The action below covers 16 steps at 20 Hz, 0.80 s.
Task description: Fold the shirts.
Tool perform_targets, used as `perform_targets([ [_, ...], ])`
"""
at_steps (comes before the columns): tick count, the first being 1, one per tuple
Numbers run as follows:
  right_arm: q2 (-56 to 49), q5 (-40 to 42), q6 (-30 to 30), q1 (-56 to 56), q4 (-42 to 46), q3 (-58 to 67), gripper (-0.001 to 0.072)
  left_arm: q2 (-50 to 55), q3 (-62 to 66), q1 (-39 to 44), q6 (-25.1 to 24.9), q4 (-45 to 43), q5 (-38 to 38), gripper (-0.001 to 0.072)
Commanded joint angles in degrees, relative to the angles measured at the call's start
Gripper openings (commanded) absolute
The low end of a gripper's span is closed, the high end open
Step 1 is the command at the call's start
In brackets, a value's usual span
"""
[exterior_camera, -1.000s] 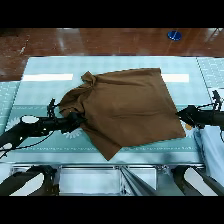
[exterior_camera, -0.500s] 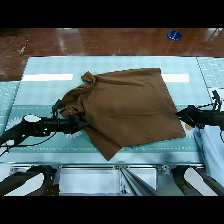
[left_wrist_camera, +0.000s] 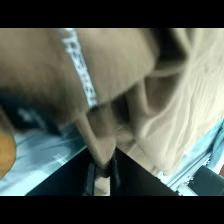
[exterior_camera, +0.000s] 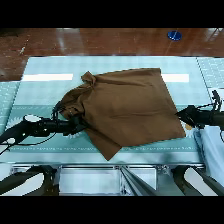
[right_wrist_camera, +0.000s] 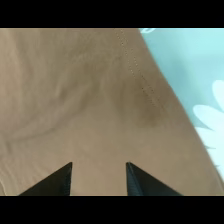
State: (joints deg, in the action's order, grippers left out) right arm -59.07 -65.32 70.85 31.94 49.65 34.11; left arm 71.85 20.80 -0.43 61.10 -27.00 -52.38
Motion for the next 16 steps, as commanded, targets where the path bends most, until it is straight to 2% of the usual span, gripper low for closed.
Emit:
perform_targets([
  [1,0.1,0.5,0.0,0.0,-0.1,0.0,0.0395,2.1,1.0,0.4,0.5,1.6,5.2,0.0145],
  [3,0.1,1.0,0.5,0.0,-0.1,0.0,0.0396,2.0,2.0,1.5,0.5,2.3,5.3,0.0082],
  [4,0.1,1.2,0.7,0.0,0.0,0.0,0.0396,2.0,2.8,2.5,0.5,2.5,5.3,0.0018],
  [7,0.1,0.4,2.2,0.0,3.0,0.0,0.0396,2.0,5.4,4.0,1.1,2.4,2.1,0.0017],
  [11,0.1,-3.4,10.8,0.2,18.4,0.0,0.0396,1.7,6.2,4.0,1.2,2.0,0.7,0.0017],
  [12,0.1,-4.9,11.4,0.9,20.5,0.0,0.0396,1.7,6.2,4.0,1.2,2.0,0.5,0.0017],
  [16,0.1,-8.4,12.1,8.6,21.0,0.0,0.0396,1.7,6.2,4.0,1.7,2.0,0.0,0.0017],
])
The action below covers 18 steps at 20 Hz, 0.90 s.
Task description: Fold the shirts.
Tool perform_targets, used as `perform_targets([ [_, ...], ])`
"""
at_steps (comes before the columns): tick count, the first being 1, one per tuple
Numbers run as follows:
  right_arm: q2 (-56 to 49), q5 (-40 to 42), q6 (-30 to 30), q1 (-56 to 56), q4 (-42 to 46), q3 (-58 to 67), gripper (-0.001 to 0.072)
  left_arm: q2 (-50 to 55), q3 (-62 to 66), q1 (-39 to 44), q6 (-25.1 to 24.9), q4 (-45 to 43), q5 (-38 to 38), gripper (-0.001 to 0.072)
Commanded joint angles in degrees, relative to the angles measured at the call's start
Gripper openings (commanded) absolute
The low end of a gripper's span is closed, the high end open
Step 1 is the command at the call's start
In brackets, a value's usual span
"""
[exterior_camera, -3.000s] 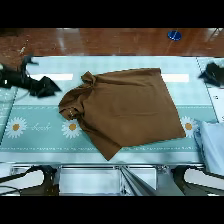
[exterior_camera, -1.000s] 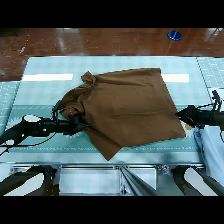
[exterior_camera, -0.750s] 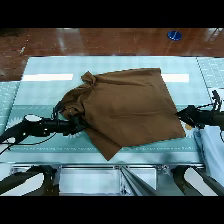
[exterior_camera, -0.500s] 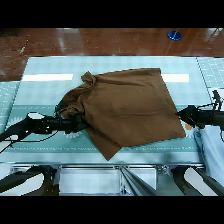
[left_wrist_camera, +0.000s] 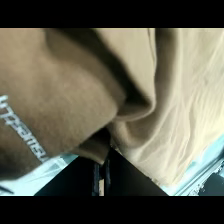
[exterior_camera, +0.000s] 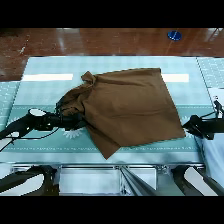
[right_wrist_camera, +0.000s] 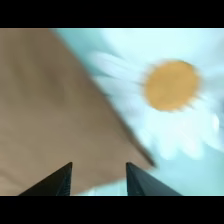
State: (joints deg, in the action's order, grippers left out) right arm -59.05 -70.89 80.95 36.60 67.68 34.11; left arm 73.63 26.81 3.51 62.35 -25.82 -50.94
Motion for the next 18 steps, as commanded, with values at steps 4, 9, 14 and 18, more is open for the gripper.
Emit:
perform_targets([
  [4,-2.3,-2.9,1.7,4.1,0.3,-3.2,0.0396,-0.1,0.2,0.1,0.5,0.8,-1.2,0.0017],
  [9,-9.2,4.7,-1.0,0.7,-9.4,-4.1,0.0396,-0.1,0.2,0.1,0.5,0.8,-1.6,0.0017],
  [14,-12.4,9.8,-9.2,-5.6,-23.3,-3.3,0.0039,-0.1,0.4,0.1,0.3,0.5,-1.6,0.0017],
  [18,-9.9,4.4,-11.2,-10.8,-25.0,8.5,0.0025,-2.7,5.9,-2.9,0.4,-0.2,-6.2,0.0017],
])
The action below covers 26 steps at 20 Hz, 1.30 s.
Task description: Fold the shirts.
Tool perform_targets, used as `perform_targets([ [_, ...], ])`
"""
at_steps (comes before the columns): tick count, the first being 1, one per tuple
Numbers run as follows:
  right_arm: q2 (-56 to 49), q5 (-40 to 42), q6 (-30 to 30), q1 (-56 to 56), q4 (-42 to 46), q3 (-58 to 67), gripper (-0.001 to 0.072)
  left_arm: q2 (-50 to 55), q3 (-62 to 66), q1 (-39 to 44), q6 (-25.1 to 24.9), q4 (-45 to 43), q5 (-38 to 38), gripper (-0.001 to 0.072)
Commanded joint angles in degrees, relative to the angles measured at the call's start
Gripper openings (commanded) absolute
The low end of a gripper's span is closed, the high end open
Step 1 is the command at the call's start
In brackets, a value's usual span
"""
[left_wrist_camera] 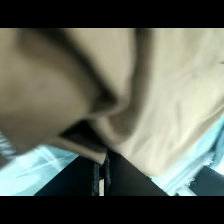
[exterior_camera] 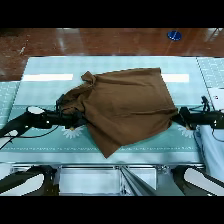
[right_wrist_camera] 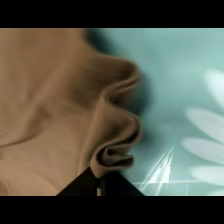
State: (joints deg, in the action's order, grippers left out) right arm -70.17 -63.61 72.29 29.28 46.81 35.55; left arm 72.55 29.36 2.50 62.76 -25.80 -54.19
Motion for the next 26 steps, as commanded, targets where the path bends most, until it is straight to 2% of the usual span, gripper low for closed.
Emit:
perform_targets([
  [1,2.7,-4.0,-2.4,-4.6,-4.2,12.2,0.0024,-3.6,6.6,-3.9,0.7,-0.2,-4.7,0.0017],
  [5,7.6,-5.0,1.1,-8.3,-3.5,38.7,0.0024,-15.9,23.6,-12.6,1.2,-0.2,-4.2,0.0016],
  [9,11.0,-5.3,3.5,-10.9,-2.7,59.6,0.0024,-23.7,45.9,-23.1,5.1,-0.3,-4.2,0.0016],
  [11,14.2,-6.5,3.9,-10.9,-1.7,66.6,0.0024,-25.4,55.8,-27.7,6.1,-0.3,-6.1,0.0016],
  [14,21.5,-8.8,5.2,-10.9,5.8,71.3,0.0024,-28.0,67.3,-34.9,6.2,-0.6,-11.7,0.0016],
  [16,27.0,-11.4,6.6,-10.9,10.3,71.3,0.0024,-30.9,71.5,-36.9,10.3,-7.6,-12.7,0.0016],
  [17,29.3,-13.1,7.1,-10.9,12.0,71.3,0.0024,-32.8,72.3,-36.4,11.9,-12.0,-12.9,0.0016],
  [19,33.0,-16.3,8.8,-10.9,14.9,71.3,0.0025,-37.7,72.5,-32.0,14.5,-26.7,-13.0,0.0016],
  [22,35.9,-20.8,10.5,-10.9,15.3,71.1,0.0024,-42.9,72.5,-19.2,20.2,-49.9,-15.1,0.0016],
  [23,36.2,-22.4,10.6,-10.9,15.2,70.6,0.0025,-43.6,72.5,-14.3,21.7,-55.1,-16.9,0.0016],
  [26,36.2,-23.8,11.1,-10.9,15.1,61.3,0.0024,-43.1,67.6,-2.4,22.2,-60.7,-19.0,0.0017],
])
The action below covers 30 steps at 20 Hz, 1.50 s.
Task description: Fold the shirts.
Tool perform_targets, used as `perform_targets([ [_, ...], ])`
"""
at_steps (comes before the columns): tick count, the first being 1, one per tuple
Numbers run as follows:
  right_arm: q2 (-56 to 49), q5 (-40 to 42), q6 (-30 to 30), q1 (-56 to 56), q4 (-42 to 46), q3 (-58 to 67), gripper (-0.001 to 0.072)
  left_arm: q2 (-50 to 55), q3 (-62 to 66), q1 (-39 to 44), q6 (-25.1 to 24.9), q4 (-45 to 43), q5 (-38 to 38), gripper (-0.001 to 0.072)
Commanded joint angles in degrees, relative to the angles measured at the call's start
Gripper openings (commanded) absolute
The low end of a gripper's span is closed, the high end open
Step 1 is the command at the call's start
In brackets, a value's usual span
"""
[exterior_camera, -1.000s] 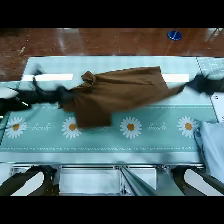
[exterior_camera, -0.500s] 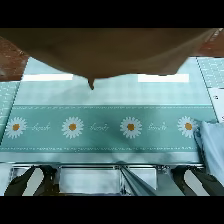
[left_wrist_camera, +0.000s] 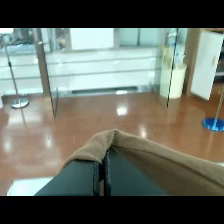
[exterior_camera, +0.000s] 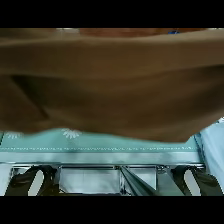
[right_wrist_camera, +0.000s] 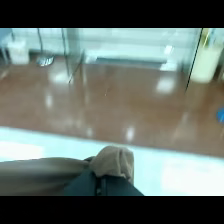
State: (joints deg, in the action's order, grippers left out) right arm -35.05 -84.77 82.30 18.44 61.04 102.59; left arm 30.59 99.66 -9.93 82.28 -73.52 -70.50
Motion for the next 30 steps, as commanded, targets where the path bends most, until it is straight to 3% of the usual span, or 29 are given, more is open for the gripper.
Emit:
perform_targets([
  [1,1.1,-1.4,1.1,0.0,0.8,-10.7,0.0024,-0.3,-6.4,12.3,2.8,-14.8,-2.8,0.0016],
  [4,-0.9,4.5,-2.3,-0.1,-4.3,-25.1,0.0024,5.0,-17.8,13.1,3.5,-17.6,-1.0,0.0017],
  [7,-6.7,10.2,-8.4,-0.1,-10.0,-35.1,0.0024,13.3,-26.8,13.2,5.1,-16.9,8.1,0.0017],
  [11,-22.6,19.0,-12.3,-0.1,-13.7,-36.2,0.0024,29.6,-27.1,13.2,12.1,-16.4,19.9,0.0017],
  [14,-37.2,22.8,-15.2,-0.4,-18.4,-33.4,0.0024,43.6,-22.6,13.2,13.7,-10.9,23.1,0.0017],
  [21,-60.1,20.7,-7.5,-1.7,-16.9,-13.5,0.0024,68.1,-5.0,13.1,13.0,5.2,13.5,0.0018],
  [25,-60.4,11.0,-7.9,-0.5,-13.0,-12.1,0.0025,68.6,-2.0,11.9,3.8,5.0,4.6,0.0018],
  [27,-60.4,2.4,-9.3,-0.2,-5.4,-12.7,0.0025,68.7,-2.1,10.5,-0.4,4.7,-1.8,0.0018],
  [30,-60.4,-0.2,-8.5,-0.2,-0.6,-18.0,0.0025,69.3,-3.6,8.9,-0.8,2.4,-5.4,0.0018],
])
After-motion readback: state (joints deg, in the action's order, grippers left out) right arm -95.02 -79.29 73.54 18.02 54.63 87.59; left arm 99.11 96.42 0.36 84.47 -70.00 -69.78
